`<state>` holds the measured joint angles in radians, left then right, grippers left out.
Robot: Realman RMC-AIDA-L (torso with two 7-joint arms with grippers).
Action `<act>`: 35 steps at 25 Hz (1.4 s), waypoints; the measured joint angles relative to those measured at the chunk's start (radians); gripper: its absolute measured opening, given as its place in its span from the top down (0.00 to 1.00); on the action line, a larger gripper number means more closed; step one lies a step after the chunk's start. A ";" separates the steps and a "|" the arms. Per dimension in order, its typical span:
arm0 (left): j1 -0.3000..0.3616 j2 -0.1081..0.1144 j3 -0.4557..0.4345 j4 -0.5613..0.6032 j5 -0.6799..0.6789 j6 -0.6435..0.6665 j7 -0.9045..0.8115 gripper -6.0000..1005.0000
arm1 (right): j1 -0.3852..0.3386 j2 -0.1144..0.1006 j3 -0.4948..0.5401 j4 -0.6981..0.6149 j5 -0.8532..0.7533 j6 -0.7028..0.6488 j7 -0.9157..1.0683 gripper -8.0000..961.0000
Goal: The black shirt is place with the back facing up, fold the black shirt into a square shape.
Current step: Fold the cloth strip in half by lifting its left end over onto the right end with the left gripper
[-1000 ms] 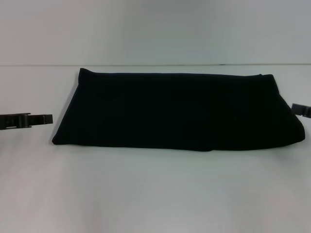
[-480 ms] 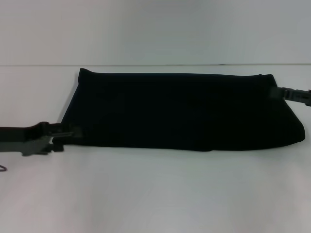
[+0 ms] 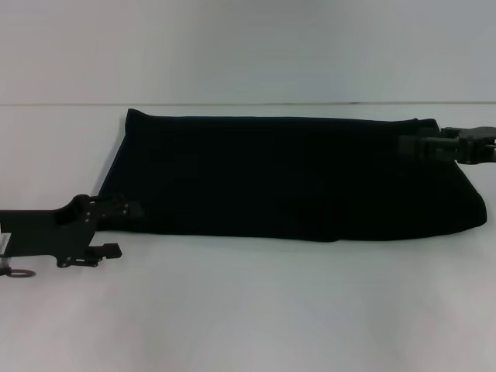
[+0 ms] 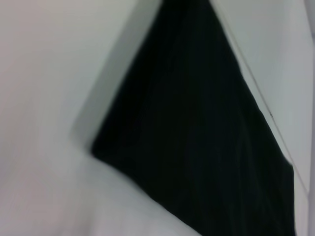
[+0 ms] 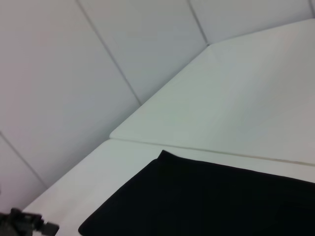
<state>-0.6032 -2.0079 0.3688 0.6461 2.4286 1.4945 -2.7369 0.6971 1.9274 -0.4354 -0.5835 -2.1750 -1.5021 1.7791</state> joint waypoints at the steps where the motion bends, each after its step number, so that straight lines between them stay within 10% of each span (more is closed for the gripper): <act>1: 0.002 0.000 -0.014 -0.011 -0.001 -0.005 -0.013 0.09 | 0.004 -0.001 -0.006 0.000 0.000 -0.002 -0.010 0.21; 9: 0.003 -0.005 -0.137 -0.074 -0.004 -0.044 -0.063 0.10 | 0.029 0.005 -0.019 -0.024 0.006 -0.033 -0.024 0.07; 35: 0.010 -0.023 -0.156 -0.133 -0.039 -0.212 -0.183 0.10 | 0.055 0.030 -0.131 -0.114 0.028 -0.104 -0.026 0.03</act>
<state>-0.5936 -2.0310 0.2131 0.5134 2.3895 1.2826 -2.9201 0.7524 1.9570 -0.5660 -0.6977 -2.1467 -1.6063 1.7533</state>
